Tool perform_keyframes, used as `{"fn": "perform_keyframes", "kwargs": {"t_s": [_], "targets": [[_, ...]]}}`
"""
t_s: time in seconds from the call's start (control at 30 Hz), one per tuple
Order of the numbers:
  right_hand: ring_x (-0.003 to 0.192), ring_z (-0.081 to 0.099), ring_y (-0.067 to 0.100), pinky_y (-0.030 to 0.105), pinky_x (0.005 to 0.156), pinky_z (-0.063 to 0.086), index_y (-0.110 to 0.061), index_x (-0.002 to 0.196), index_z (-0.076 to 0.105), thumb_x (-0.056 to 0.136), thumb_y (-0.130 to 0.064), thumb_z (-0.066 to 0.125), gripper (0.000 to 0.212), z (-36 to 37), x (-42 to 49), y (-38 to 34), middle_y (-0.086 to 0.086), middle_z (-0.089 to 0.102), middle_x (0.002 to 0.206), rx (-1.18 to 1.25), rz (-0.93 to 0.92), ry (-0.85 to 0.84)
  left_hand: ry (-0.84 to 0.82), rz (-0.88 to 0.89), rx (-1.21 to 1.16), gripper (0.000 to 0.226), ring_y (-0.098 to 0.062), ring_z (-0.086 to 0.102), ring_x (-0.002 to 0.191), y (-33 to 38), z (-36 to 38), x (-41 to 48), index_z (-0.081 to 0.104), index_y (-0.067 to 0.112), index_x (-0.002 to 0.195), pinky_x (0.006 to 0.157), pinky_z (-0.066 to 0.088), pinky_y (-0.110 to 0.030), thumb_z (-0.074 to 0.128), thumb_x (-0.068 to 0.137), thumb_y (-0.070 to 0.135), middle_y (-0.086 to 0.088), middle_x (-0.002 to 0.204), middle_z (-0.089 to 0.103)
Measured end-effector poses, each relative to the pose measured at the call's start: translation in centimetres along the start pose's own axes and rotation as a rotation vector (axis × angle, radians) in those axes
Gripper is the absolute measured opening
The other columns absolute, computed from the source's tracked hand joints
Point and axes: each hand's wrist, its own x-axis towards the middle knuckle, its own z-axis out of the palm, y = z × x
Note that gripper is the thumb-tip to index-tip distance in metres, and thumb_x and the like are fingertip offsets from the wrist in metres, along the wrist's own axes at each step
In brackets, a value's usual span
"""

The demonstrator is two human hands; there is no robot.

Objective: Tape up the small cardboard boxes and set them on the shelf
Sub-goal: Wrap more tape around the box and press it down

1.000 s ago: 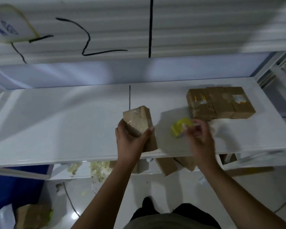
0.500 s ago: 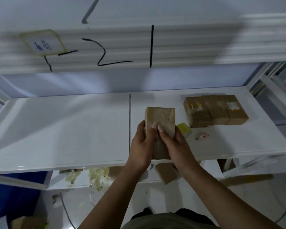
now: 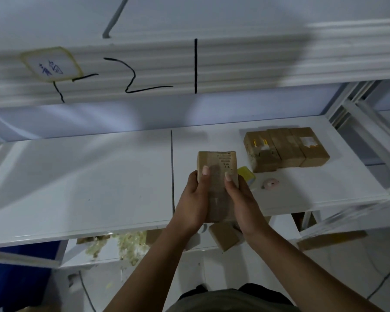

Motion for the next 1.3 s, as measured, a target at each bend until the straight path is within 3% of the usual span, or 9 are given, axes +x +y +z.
{"fn": "perform_keyframes", "kwargs": {"t_s": [0.13, 0.3, 0.5, 0.7, 0.87, 1.0, 1.13, 1.23, 1.3], "targets": [[0.114, 0.071, 0.02, 0.052, 0.101, 0.056, -0.04, 0.122, 0.06, 0.087, -0.067, 0.048, 0.045, -0.2, 0.0, 0.7, -0.003, 0.074, 0.121, -0.001, 0.046, 0.009, -0.156, -0.16, -0.143, 0.059, -0.005, 0.075, 0.112, -0.1, -1.2, -0.2, 0.06, 0.044, 0.138, 0.082, 0.064, -0.023, 0.026, 0.101, 0.076, 0.015, 0.123, 0.078], [0.102, 0.075, 0.008, 0.032, 0.08, 0.064, -0.044, 0.129, 0.061, 0.09, -0.064, 0.064, 0.043, -0.2, -0.2, 1.8, -0.013, 0.076, 0.115, -0.066, 0.02, -0.039, 0.29, 0.018, 0.104, 0.049, -0.01, 0.074, 0.108, -2.2, 0.7, -0.9, 0.063, 0.035, 0.139, 0.083, 0.062, -0.026, 0.038, 0.107, 0.063, 0.011, 0.12, 0.075], [0.108, 0.071, 0.006, 0.046, 0.098, 0.058, -0.053, 0.129, 0.06, 0.08, -0.085, 0.052, 0.06, -0.5, 1.9, 2.0, -0.019, 0.074, 0.119, -0.255, 0.04, -0.015, 0.218, -0.009, -0.171, 0.041, -0.008, 0.076, 0.105, -4.3, -0.8, -0.4, 0.066, 0.037, 0.136, 0.077, 0.065, -0.026, 0.061, 0.101, 0.057, 0.012, 0.117, 0.075], [0.098, 0.065, 0.0, 0.032, 0.087, 0.055, -0.036, 0.12, 0.073, 0.095, -0.055, 0.058, 0.034, -5.6, 6.2, -0.4, -0.019, 0.07, 0.106, -0.576, -0.279, 0.246, 0.491, -0.034, 0.294, 0.049, -0.029, 0.068, 0.117, -6.1, -3.7, 4.3, 0.061, 0.02, 0.146, 0.101, 0.06, -0.048, 0.041, 0.112, 0.051, -0.009, 0.132, 0.065], [0.132, 0.051, 0.027, 0.044, 0.11, 0.041, -0.034, 0.135, 0.066, 0.095, -0.053, 0.067, 0.045, -7.6, 10.3, 0.1, 0.003, 0.062, 0.133, -1.125, -0.197, -0.057, 0.471, -0.152, 0.75, 0.047, -0.043, 0.063, 0.117, -6.5, -4.1, 8.7, 0.057, 0.016, 0.142, 0.099, 0.053, -0.049, 0.04, 0.112, 0.047, -0.02, 0.132, 0.06], [0.116, 0.053, 0.029, 0.041, 0.097, 0.046, -0.025, 0.112, 0.064, 0.082, -0.062, 0.075, 0.048, -8.2, 11.8, 1.0, 0.006, 0.058, 0.115, -1.315, -0.147, -0.163, 0.509, -0.052, 1.072, 0.046, -0.041, 0.048, 0.132, -6.5, -3.3, 8.8, 0.052, 0.011, 0.149, 0.107, 0.043, -0.048, 0.055, 0.106, 0.029, -0.02, 0.143, 0.054], [0.1, 0.056, 0.029, 0.035, 0.075, 0.04, -0.022, 0.091, 0.055, 0.078, -0.038, 0.086, 0.037, -8.2, 12.8, 1.4, 0.006, 0.054, 0.104, -1.161, -0.1, -0.177, 0.023, 0.359, 1.069, 0.071, -0.038, 0.049, 0.14, -6.2, 0.9, 8.4, 0.037, 0.012, 0.163, 0.108, 0.051, -0.047, 0.057, 0.096, -0.003, -0.019, 0.155, 0.049], [0.1, 0.053, 0.028, 0.033, 0.071, 0.036, -0.021, 0.09, 0.052, 0.08, -0.022, 0.082, 0.032, -8.4, 12.8, 1.8, 0.003, 0.051, 0.102, -1.119, -0.093, -0.188, -0.36, 0.133, 1.058, 0.091, -0.04, 0.037, 0.148, -5.6, 4.7, 10.2, 0.004, 0.006, 0.169, 0.12, 0.037, -0.046, 0.053, 0.094, -0.008, -0.024, 0.164, 0.037], [0.097, 0.051, 0.025, 0.03, 0.066, 0.032, -0.026, 0.085, 0.048, 0.082, -0.019, 0.079, 0.032, -9.0, 12.6, 1.6, -0.001, 0.048, 0.097, -1.076, -0.103, -0.175, -0.381, 0.084, 1.05, 0.081, -0.043, 0.043, 0.143, -5.5, 5.7, 11.2, 0.018, 0.004, 0.167, 0.116, 0.04, -0.046, 0.05, 0.094, -0.009, -0.026, 0.157, 0.047]]}}
